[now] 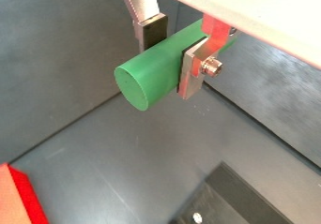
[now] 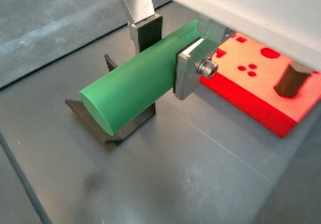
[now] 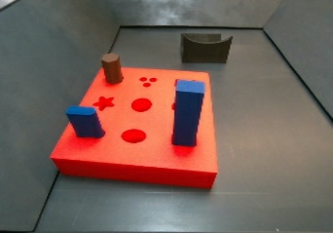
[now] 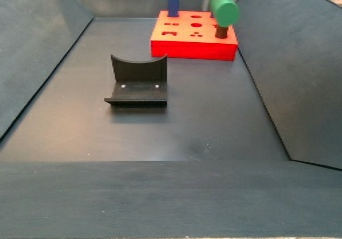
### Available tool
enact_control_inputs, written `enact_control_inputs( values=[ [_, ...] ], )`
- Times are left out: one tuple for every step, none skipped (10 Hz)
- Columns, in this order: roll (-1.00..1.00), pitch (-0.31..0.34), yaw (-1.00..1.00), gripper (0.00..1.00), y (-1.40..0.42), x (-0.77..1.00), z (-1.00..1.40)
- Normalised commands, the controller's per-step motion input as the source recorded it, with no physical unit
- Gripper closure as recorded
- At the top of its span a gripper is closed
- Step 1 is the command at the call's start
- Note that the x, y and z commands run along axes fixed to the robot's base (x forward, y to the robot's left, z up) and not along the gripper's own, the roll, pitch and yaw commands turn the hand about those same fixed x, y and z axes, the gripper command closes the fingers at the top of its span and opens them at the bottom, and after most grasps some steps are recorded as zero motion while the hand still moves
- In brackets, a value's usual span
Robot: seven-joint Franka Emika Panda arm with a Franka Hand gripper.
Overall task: Pick up the round object. Move up. Place the round object on the fixture. Regrasp the round object. Move to above the board. Insert the round object.
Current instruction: Place the round object on the fixture.
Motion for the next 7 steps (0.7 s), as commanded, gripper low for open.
enact_control_inputs(
  values=[
    [-0.06, 0.018, 0.01, 1.00, -0.15, 1.00, 0.00],
    [-0.06, 0.030, 0.01, 1.00, -0.14, 1.00, 0.00],
    [-0.06, 0.047, 0.02, 1.00, -0.12, 1.00, 0.00],
    [-0.06, 0.058, 0.02, 1.00, -0.10, 1.00, 0.00],
    [-0.07, 0.074, 0.02, 1.00, -0.09, 1.00, 0.00],
    [-0.07, 0.081, 0.02, 1.00, -0.08, 1.00, 0.00],
    [-0.07, 0.095, 0.02, 1.00, -0.06, 1.00, 0.00]
  ],
)
